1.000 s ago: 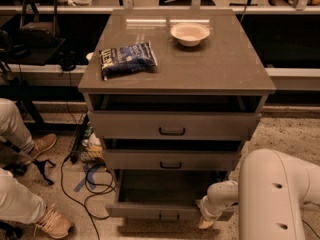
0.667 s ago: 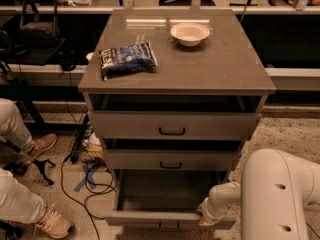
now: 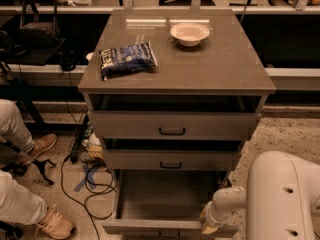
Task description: Open bottom drawer
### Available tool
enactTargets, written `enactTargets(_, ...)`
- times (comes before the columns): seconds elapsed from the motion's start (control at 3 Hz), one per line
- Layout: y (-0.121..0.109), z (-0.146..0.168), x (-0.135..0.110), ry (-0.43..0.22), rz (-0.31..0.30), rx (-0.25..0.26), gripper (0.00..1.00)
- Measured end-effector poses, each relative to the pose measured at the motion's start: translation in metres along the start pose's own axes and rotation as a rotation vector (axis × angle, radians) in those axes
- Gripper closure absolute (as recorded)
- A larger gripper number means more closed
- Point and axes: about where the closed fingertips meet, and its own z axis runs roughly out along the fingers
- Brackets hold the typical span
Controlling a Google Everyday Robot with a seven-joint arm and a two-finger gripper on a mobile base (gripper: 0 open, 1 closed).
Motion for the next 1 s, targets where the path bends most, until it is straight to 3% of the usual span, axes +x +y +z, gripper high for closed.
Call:
enactTargets(0.33,0.0000,0.0000,0.0000,0.000,0.000,0.000,0.82)
enactTargets(0.67,0.0023,0.0020,-0.0005,-0.001,0.000,-0.004,0.51)
enactTargets(1.0,0.0036,0.0031,-0.0008,-0.002,0.000,-0.007,0.28)
